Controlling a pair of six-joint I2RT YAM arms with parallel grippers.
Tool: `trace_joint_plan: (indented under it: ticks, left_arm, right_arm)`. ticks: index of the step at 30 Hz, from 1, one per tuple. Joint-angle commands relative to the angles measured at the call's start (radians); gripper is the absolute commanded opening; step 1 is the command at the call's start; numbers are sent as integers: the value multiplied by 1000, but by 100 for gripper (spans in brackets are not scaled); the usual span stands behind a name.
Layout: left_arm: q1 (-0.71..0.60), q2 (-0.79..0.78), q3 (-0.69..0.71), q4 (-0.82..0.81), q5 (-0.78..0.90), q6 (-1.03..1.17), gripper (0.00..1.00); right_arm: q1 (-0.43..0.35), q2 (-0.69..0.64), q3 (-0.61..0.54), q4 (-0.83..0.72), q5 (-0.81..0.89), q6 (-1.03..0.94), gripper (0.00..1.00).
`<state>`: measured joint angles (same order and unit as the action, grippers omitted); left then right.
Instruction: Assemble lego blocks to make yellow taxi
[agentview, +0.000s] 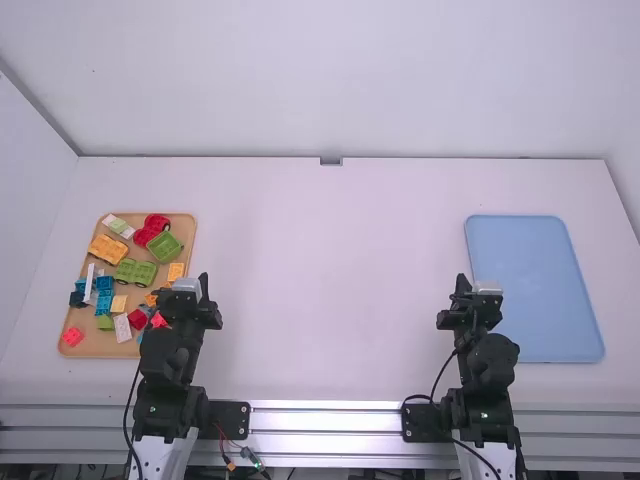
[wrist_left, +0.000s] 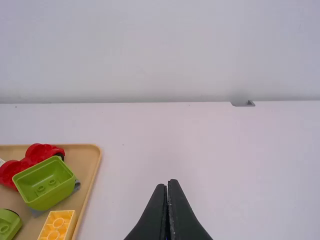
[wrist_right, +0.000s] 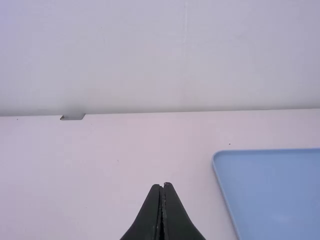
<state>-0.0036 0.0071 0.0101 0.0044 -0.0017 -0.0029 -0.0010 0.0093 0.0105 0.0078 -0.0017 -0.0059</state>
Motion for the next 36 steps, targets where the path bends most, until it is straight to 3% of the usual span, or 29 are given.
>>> trace_joint_plan:
  ticks: [1,18,36]
  left_arm:
    - [0,0,0,0,0,0,0]
    - [-4,108,98,-11,-36,-4,12]
    - [-15,431,372,-22,-193,-5,43]
  right_arm:
    - [0,0,1,-1,2,3,1]
    - [2,114,103,-1,2,-20,13]
    - [9,439,370,3,-73,-75,44]
